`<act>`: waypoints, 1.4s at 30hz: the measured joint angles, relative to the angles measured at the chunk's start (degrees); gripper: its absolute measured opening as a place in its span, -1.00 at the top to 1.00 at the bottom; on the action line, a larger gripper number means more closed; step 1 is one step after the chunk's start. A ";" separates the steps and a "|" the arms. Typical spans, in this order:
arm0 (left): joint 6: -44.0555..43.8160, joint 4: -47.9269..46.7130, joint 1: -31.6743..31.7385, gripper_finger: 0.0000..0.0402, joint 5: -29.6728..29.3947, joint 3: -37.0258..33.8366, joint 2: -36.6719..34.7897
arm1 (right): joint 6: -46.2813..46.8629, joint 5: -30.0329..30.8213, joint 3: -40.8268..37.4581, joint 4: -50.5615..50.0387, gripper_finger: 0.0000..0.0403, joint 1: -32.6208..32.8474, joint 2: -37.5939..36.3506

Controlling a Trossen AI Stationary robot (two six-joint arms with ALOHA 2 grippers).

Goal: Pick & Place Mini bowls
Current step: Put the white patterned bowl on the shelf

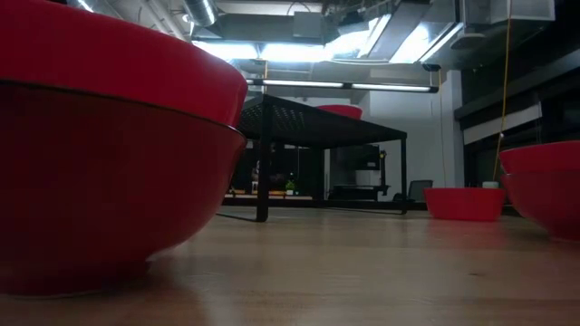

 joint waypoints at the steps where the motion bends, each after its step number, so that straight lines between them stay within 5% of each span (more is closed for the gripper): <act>1: 0.00 0.00 0.00 0.98 -0.01 -0.01 0.00 | -0.04 0.34 0.62 0.35 0.94 0.00 0.00; 11: 0.00 0.00 -0.01 0.98 -0.01 -0.01 0.00 | -5.04 7.45 6.98 4.16 0.94 -1.23 0.14; 42: 0.00 0.00 -0.01 0.98 -0.01 -0.01 0.00 | -36.27 12.71 27.24 2.15 0.93 -13.20 0.09</act>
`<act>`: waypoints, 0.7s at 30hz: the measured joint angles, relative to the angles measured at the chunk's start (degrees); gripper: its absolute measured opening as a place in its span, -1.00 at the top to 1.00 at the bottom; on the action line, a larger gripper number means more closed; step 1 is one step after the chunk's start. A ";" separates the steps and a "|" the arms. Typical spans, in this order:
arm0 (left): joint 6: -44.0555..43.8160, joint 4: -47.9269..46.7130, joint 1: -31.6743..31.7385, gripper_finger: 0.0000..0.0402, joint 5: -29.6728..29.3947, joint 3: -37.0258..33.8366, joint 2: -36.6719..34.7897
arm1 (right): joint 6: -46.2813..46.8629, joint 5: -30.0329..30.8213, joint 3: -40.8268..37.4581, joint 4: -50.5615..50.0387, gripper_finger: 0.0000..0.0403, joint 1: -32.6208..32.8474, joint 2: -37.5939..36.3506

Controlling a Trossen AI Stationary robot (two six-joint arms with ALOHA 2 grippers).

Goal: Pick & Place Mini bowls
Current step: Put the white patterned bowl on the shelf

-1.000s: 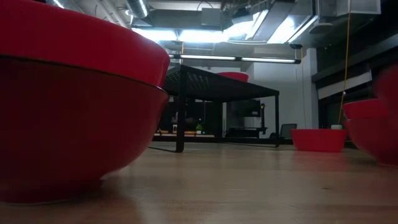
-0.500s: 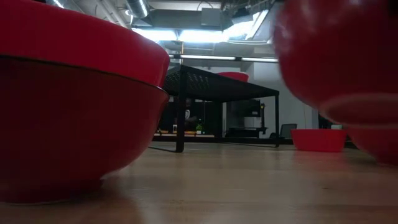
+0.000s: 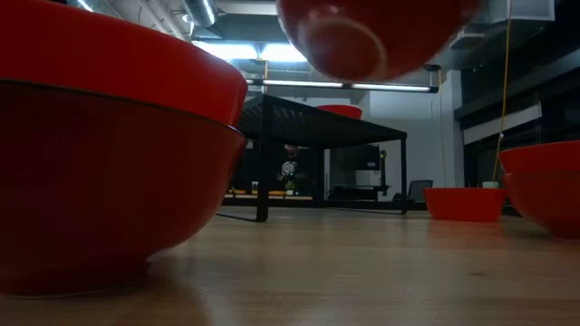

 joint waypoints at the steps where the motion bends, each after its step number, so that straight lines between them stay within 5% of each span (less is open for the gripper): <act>1: 0.00 0.00 0.01 0.98 0.00 0.02 -0.02 | -0.98 0.01 0.00 0.14 0.93 -0.33 -0.23; 21: 0.00 0.00 0.01 0.98 0.00 0.00 0.00 | -17.27 -2.64 -0.08 -0.78 0.93 -6.48 -1.47</act>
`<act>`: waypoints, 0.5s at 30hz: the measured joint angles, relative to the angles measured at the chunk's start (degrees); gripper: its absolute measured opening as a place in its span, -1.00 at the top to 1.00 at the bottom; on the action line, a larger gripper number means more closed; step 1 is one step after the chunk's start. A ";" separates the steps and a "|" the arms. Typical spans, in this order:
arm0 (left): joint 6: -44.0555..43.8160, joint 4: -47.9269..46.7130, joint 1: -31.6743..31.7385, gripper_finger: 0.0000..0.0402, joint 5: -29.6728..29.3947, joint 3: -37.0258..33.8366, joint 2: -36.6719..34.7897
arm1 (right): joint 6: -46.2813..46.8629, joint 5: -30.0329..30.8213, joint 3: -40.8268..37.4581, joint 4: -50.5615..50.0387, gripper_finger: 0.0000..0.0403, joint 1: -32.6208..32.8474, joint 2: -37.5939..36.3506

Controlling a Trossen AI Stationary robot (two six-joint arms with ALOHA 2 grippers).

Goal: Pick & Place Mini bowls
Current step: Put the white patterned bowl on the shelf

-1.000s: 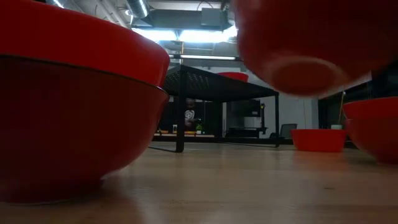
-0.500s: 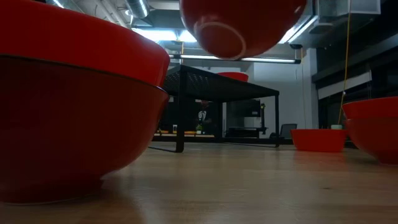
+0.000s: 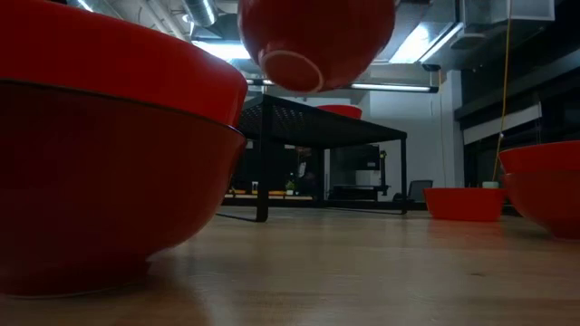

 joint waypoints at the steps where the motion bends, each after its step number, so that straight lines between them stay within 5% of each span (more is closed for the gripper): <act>1: 0.00 0.00 -0.01 0.98 0.00 0.00 -0.02 | -0.58 -0.01 0.00 -0.08 0.93 -0.31 -0.42; 15: 0.00 0.00 0.01 0.98 0.04 0.02 0.00 | -10.50 0.48 0.00 -1.27 0.93 -5.88 -6.31</act>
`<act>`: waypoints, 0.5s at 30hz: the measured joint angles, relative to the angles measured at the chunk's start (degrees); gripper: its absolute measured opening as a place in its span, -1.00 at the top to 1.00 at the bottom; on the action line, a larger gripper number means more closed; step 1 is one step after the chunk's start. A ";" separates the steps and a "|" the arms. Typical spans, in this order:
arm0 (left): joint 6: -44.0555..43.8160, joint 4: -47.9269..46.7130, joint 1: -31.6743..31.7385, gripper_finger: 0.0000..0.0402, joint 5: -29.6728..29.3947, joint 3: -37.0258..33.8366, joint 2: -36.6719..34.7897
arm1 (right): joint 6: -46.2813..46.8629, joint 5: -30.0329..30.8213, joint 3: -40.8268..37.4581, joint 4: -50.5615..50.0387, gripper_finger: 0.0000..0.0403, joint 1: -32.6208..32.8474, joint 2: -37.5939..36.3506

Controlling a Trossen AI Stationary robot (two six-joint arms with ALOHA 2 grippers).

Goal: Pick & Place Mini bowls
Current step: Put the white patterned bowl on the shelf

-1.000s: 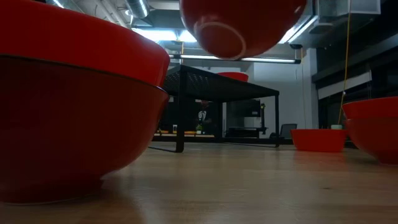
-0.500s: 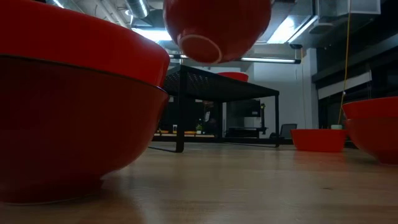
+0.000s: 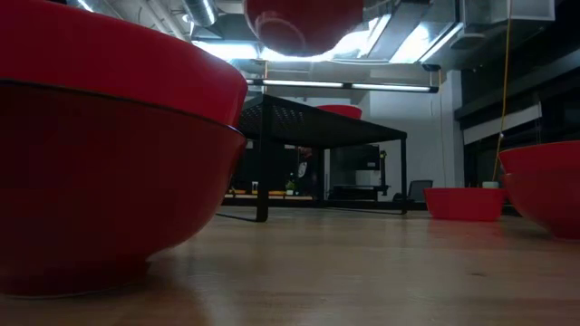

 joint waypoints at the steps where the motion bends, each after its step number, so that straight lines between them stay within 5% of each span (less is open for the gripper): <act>1: 0.00 0.00 -0.02 0.98 -0.04 0.00 -0.02 | -1.46 0.04 0.00 -0.02 0.93 -0.49 -0.22; 15: 0.00 -0.02 -0.02 0.98 -0.02 -0.02 0.00 | -19.92 0.06 0.00 -1.39 0.93 -7.98 -1.84</act>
